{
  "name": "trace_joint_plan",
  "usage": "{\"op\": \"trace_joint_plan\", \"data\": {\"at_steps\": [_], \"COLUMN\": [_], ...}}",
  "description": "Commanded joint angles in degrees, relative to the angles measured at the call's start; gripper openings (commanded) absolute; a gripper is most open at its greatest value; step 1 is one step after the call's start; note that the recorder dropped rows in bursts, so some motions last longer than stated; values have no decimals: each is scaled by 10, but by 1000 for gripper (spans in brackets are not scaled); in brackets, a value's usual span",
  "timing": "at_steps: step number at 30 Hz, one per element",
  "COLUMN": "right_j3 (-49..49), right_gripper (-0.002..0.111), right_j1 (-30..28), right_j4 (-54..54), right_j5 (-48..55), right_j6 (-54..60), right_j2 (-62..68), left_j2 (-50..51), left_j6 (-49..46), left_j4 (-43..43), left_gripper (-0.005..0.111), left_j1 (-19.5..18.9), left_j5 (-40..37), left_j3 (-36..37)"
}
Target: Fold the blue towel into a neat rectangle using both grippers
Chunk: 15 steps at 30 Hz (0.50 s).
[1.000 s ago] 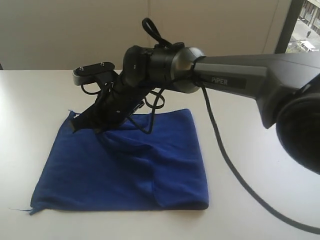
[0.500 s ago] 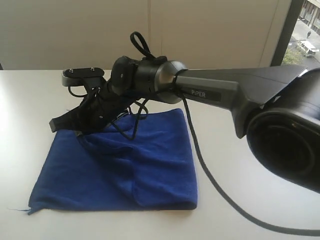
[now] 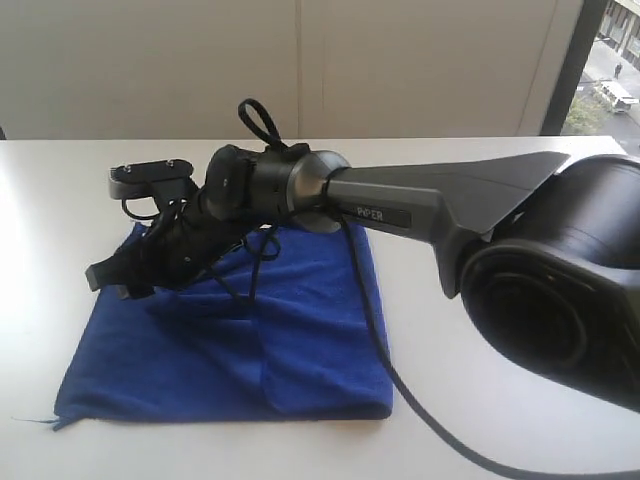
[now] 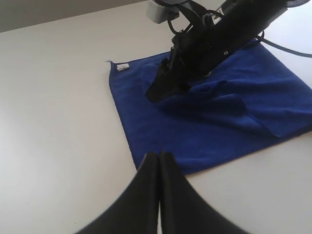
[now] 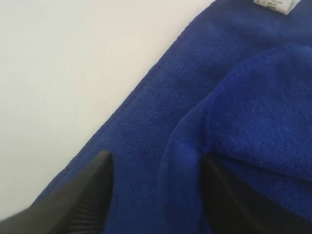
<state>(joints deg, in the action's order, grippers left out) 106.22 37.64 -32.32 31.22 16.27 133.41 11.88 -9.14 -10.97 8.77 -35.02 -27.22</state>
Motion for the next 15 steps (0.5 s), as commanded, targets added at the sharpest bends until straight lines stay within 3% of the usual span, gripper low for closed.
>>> {"op": "trace_joint_plan", "data": {"at_steps": [1,5,7,8,11,12,15], "right_j3": [6,5,3,-10,-85,-106,-164], "right_gripper": [64,57,49,39,6,0,0], "right_j1": [-5,-25,-39,-50,-57,-57,-57], "right_j4": [7,165,243,260,259,259,260], "right_j5": [-6,119,231,287,285,265,212], "right_j6": [46,46,27,14,17,19,16], "right_j2": [-38,-106,-121,-120,-120,-120,-120], "left_j2": [-5,-5,-5,-5,-5,-5,-5], "left_j6": [4,3,2,2,2,2,2], "left_j4": [-9,-9,-9,-9,-9,-9,-9], "left_gripper": [0,0,0,0,0,0,0], "left_j1": [0,0,0,0,0,0,0], "left_j5": [-6,-6,-6,-6,-6,-6,-6], "left_j3": [4,4,4,4,4,4,4]}}
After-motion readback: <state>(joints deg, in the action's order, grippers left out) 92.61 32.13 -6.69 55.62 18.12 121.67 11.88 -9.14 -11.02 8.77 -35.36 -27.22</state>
